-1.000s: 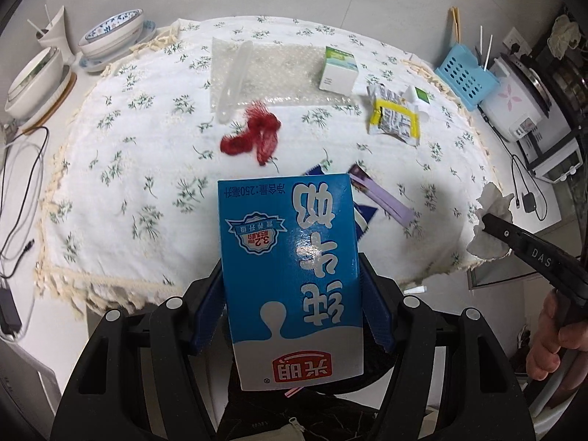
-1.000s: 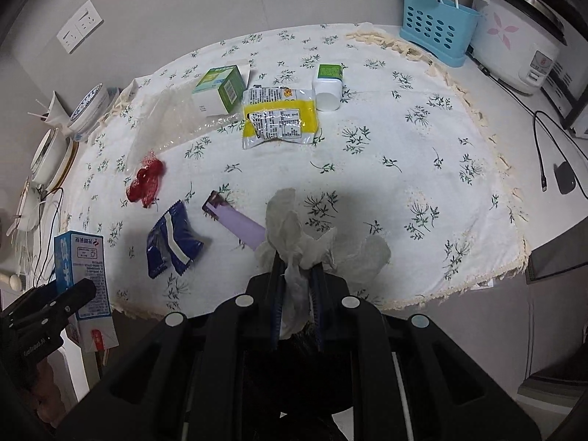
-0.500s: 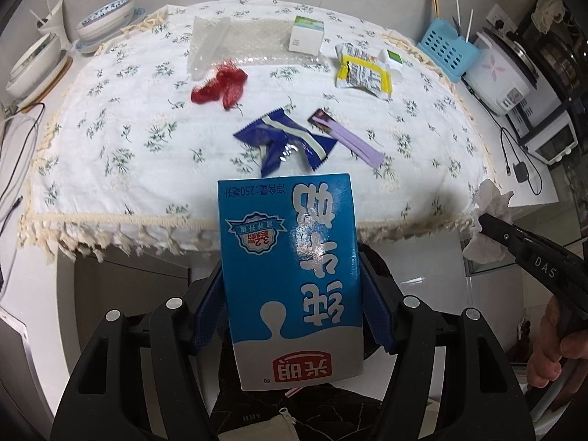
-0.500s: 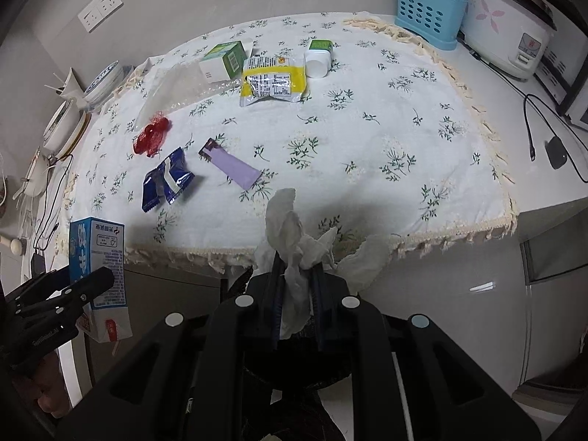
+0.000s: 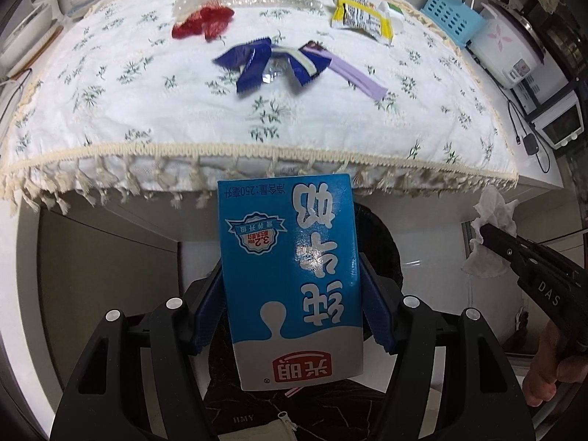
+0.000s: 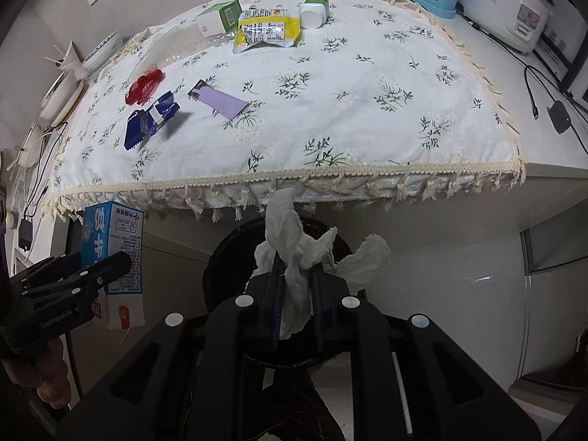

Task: Collect trash
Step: 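Carry the milk carton and tissue down toward the black trash bin with both grippers, then open the left gripper over the bin while the right gripper releases the tissue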

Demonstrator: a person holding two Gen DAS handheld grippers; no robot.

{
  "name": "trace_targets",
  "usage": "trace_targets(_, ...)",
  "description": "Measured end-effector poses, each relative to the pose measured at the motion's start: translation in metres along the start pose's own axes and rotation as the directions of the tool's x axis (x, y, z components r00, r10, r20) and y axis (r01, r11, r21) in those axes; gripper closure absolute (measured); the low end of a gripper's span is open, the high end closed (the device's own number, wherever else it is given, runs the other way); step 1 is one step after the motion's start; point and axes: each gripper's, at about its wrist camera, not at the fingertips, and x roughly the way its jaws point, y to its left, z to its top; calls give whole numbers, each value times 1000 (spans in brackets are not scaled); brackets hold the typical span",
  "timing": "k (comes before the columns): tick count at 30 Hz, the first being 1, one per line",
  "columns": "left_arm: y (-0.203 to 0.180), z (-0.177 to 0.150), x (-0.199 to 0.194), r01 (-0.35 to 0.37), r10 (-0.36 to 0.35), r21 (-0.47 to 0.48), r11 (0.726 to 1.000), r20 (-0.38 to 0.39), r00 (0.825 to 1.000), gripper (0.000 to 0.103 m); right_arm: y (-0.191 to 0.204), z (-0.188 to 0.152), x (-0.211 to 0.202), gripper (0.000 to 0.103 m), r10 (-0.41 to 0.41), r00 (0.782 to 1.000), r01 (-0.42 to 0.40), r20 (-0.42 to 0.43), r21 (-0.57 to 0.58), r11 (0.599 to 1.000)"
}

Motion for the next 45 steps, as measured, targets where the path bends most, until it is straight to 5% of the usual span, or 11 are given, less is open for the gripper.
trace_targets(15, 0, -20, 62, -47, 48, 18, 999, -35, 998, 39, -7, -33, 59, 90, 9, 997, -11, -77, -19, 1000)
trace_targets(37, -35, -35, 143, -19, 31, 78, 997, -157, 987, 38, -39, -58, 96, 90, -28, 988, 34, -154, 36, 999)
trace_targets(40, -42, -34, 142, -9, 23, 92, 996, -152, 988, 36, -39, -57, 98, 90, -30, 987, 37, -159, 39, 999)
trace_targets(45, -39, -28, 132, -8, 17, 77, 997, -114, 993, 17, -41, -55, 98, 89, -29, 987, 36, -155, 40, 999)
